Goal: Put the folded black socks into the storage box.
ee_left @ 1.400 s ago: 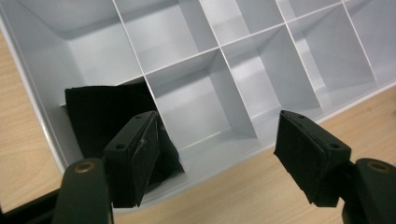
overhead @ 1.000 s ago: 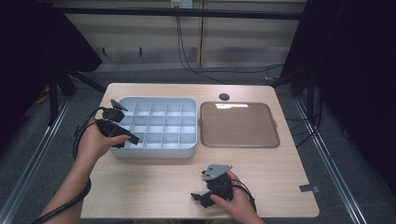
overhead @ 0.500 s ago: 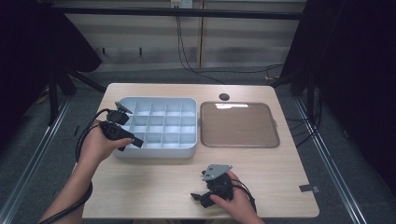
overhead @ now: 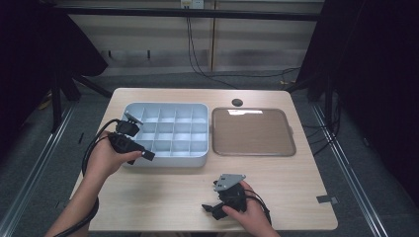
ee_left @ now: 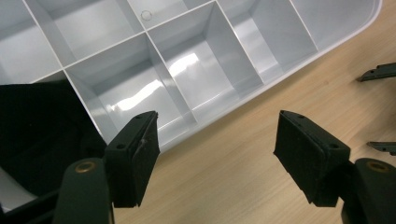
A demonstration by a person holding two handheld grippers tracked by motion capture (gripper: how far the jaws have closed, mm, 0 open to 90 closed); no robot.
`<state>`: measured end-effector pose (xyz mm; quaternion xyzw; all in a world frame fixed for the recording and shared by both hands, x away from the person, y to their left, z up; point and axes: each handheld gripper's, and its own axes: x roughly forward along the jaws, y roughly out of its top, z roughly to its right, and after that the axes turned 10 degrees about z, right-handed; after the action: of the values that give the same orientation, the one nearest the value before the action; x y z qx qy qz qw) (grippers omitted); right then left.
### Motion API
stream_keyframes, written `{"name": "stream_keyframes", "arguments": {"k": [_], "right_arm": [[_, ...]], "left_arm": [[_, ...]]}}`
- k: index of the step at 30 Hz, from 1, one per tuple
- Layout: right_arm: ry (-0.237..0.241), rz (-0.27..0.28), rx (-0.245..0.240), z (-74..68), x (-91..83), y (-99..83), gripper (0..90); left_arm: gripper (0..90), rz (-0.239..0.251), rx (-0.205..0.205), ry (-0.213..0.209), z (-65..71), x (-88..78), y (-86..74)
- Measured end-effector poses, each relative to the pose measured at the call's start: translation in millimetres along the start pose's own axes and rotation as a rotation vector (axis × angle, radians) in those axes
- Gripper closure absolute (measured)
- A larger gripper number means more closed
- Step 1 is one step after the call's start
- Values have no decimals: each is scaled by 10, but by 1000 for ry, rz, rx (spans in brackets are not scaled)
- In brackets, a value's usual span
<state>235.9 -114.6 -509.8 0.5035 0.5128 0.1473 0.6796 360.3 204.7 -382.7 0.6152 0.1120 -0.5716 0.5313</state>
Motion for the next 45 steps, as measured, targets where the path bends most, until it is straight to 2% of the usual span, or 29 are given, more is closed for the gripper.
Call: {"name": "stream_keyframes", "arguments": {"k": [25,27,32,35,37,40,45], "right_arm": [[0,1,1,0,1,0,137],[1,1,3,-2,1,0,137],[0,0,1,0,0,0,137],[0,0,0,0,0,0,136],[1,1,0,0,1,0,137],[1,1,1,0,1,0,137],[1,1,3,-1,1,0,137]], "left_arm": [[302,3,33,-54,160,76,-211],[302,10,24,-56,181,97,-234],[302,3,34,-85,215,160,-282],[302,6,22,-101,235,194,-307],[301,0,38,-102,248,213,-321],[301,8,28,-107,268,247,-342],[300,5,39,-123,285,302,-385]]}}
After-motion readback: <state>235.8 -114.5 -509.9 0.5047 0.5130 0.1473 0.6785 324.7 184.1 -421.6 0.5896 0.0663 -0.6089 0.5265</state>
